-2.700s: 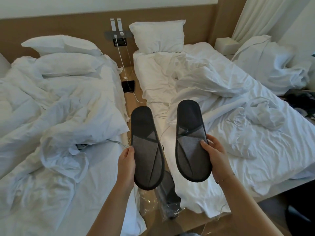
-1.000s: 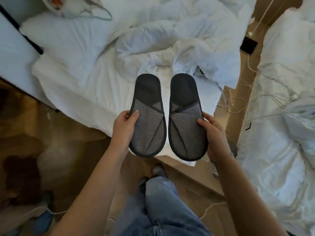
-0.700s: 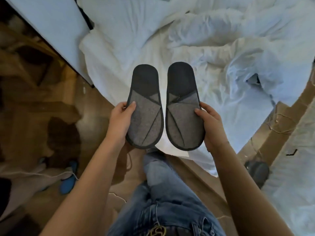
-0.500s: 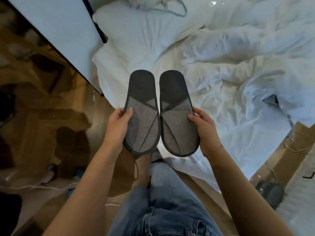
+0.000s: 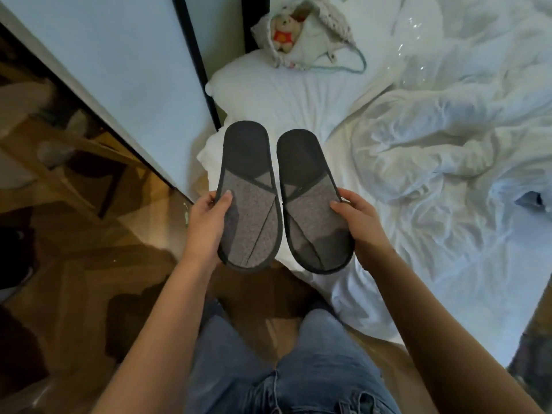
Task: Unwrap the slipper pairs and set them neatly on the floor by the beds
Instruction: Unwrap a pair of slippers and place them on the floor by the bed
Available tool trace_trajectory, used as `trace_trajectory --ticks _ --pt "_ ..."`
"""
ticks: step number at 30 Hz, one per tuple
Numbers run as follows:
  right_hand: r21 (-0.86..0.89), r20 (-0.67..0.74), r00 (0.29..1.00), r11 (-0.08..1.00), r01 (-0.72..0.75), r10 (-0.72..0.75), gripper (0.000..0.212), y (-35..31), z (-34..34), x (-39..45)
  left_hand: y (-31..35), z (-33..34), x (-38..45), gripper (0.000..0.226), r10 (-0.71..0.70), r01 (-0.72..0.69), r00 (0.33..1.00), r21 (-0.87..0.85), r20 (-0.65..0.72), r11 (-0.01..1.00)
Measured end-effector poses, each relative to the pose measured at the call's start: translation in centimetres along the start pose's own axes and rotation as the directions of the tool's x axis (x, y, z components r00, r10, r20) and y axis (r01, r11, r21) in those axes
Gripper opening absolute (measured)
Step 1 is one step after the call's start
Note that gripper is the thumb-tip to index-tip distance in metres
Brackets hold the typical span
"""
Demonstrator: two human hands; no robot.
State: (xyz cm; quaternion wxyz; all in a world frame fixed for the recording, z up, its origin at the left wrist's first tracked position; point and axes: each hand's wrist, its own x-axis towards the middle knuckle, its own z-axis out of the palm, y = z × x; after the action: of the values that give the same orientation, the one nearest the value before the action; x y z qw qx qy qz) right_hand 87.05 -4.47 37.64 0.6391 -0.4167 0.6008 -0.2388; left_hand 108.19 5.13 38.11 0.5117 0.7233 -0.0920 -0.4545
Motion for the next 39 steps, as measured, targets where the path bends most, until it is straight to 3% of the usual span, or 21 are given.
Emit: trace_trajectory --ticks 5,9,14,17,21,25,33,39 --pt "0.096 -0.201 0.979 0.995 0.037 -0.017 0.026 -1.3 8.7 -0.6 4.2 -7.8 6.8 0.014 0.019 -0.037 0.992 0.134 0.128 0.99" --pt "0.165 -0.263 0.965 0.986 0.035 0.009 0.033 -2.4 14.0 -0.1 7.1 -11.6 11.2 0.015 0.037 -0.083 0.983 0.254 0.182 0.964" --pt "0.231 -0.31 0.948 0.973 -0.002 0.075 0.032 -2.4 17.8 1.9 8.6 -12.8 16.2 0.022 0.021 -0.118 0.964 0.354 0.265 0.928" --pt "0.246 -0.297 0.95 0.969 -0.026 0.101 0.035 -2.5 19.5 4.1 9.0 -12.8 18.8 0.039 0.023 -0.126 0.966 0.39 0.259 0.912" --pt "0.285 -0.342 0.932 0.958 -0.018 0.119 0.034 -3.0 20.9 5.7 9.6 -12.4 21.6 0.04 -0.005 -0.128 0.956 0.43 0.294 0.894" --pt "0.307 -0.405 0.902 0.951 -0.017 0.147 0.036 -2.5 22.5 5.9 9.7 -12.5 23.6 0.023 -0.101 -0.075 0.917 0.416 0.386 0.906" --pt "0.353 -0.575 0.794 0.936 0.02 0.199 0.038 1.8 28.9 5.1 9.1 -16.1 28.2 0.022 -0.211 -0.137 0.78 0.49 0.589 0.861" --pt "0.476 -0.637 0.706 0.878 0.045 0.309 0.028 6.9 36.2 2.7 6.8 -20.9 31.8 0.02 -0.286 -0.191 0.744 0.602 0.604 0.776"
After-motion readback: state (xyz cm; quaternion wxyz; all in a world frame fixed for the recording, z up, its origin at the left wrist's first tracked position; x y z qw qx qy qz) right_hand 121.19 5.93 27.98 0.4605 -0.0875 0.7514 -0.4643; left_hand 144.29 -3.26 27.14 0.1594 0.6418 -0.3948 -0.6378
